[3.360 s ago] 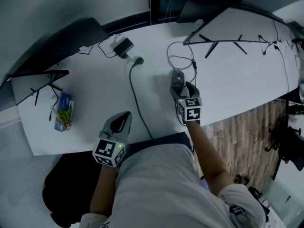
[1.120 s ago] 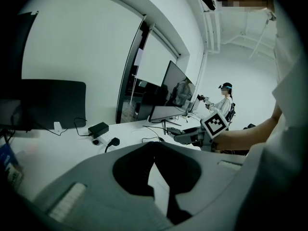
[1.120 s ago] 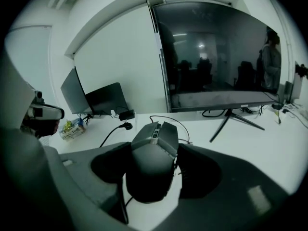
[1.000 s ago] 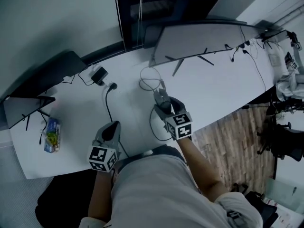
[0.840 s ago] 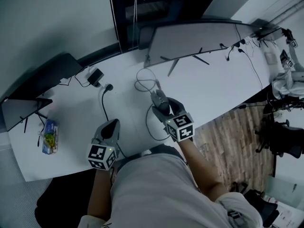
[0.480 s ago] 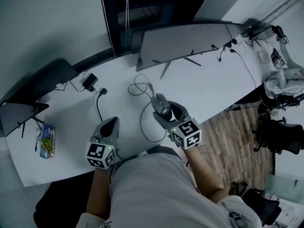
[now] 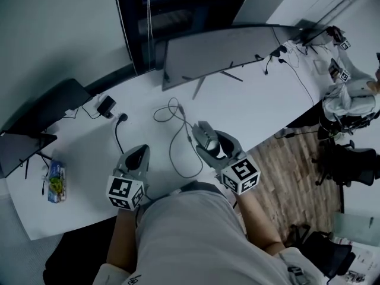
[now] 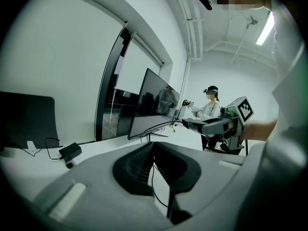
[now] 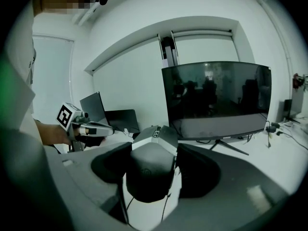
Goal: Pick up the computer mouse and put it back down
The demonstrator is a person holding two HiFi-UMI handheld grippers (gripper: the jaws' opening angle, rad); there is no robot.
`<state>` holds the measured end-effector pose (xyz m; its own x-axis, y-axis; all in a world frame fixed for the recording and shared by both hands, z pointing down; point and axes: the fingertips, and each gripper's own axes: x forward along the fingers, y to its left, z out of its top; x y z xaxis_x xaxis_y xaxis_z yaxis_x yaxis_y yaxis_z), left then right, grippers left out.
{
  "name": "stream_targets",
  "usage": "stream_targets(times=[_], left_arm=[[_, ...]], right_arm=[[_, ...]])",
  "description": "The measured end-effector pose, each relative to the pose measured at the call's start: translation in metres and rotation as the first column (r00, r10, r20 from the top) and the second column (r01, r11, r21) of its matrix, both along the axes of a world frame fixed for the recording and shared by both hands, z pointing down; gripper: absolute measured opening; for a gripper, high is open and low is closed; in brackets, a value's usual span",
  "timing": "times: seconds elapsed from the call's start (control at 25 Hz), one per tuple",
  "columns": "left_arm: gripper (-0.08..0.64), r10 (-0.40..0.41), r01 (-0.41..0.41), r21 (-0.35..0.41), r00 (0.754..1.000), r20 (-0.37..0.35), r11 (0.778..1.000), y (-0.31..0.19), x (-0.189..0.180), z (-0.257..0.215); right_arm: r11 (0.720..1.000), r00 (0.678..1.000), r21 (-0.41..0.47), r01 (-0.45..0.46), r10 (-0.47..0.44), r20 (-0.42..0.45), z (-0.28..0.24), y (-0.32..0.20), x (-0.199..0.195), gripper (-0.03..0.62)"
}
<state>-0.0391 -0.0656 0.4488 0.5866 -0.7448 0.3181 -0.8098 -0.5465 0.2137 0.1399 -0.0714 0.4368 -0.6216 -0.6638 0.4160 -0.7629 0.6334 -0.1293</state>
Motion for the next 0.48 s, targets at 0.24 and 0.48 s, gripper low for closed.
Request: stream_targets(times=[0.24,0.48], left_arm=[[0.008,0.006,-0.006,0.009,1.0,0.002,1.0,-0.0013,0.0057,-0.0041],[0.009,-0.006,0.005,0.011,1.0,0.005,1.0,0.0006,0.0022,-0.0058]], right_arm=[[1.0,1.0,0.009,-0.009,0.009,0.004,-0.0056,0.0059,0.0073,0.298],[1.0,1.0,0.008,-0.003,0.003,0.004,-0.0052,0.007,0.0063,0.298]])
